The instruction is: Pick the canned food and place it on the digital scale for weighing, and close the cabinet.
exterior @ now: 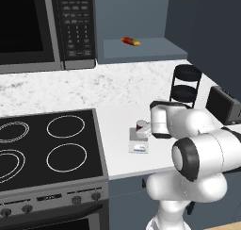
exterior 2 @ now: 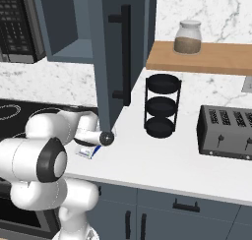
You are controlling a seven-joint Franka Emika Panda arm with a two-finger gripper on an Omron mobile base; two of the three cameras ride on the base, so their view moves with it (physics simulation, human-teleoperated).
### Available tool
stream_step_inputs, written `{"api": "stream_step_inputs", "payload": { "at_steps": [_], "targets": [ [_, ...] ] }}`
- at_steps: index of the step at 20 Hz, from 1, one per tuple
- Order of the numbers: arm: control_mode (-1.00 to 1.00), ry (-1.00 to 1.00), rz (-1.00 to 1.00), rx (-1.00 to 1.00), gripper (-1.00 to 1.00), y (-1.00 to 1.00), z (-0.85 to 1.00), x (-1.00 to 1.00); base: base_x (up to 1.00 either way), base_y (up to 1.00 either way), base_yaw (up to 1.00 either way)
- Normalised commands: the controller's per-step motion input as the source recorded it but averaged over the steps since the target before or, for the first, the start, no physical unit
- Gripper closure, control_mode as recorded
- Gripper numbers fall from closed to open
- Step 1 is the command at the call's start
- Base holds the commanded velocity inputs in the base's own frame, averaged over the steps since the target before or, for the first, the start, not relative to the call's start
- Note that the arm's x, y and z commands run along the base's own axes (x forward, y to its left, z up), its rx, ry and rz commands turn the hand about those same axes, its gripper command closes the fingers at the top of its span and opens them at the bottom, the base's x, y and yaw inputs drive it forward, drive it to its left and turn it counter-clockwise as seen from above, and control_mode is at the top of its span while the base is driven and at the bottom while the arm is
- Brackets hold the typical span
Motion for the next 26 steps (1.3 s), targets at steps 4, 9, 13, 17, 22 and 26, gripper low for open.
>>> {"api": "stream_step_inputs", "payload": {
  "at_steps": [4, 9, 13, 17, 22, 26],
  "targets": [
    [-1.00, 0.00, 0.00, 0.00, -1.00, 0.00, 0.12, 0.00, 0.00, 0.00, 0.00],
    [-1.00, -0.02, 0.00, 0.00, -1.00, 0.02, 0.27, -0.09, 0.00, 0.00, 0.00],
    [-1.00, -0.09, 0.00, 0.00, -1.00, 0.02, 0.51, -0.35, 0.00, 0.00, 0.00],
    [-1.00, -0.19, 0.00, -0.03, -1.00, 0.17, 0.60, -0.46, 0.00, 0.00, 0.00],
    [-1.00, -0.28, 0.00, -0.03, -1.00, 0.29, 0.74, -0.56, 0.00, 0.00, 0.00],
    [-1.00, -0.32, -0.01, -0.13, -1.00, 0.34, 0.93, -0.67, 0.00, 0.00, 0.00]
  ]
}}
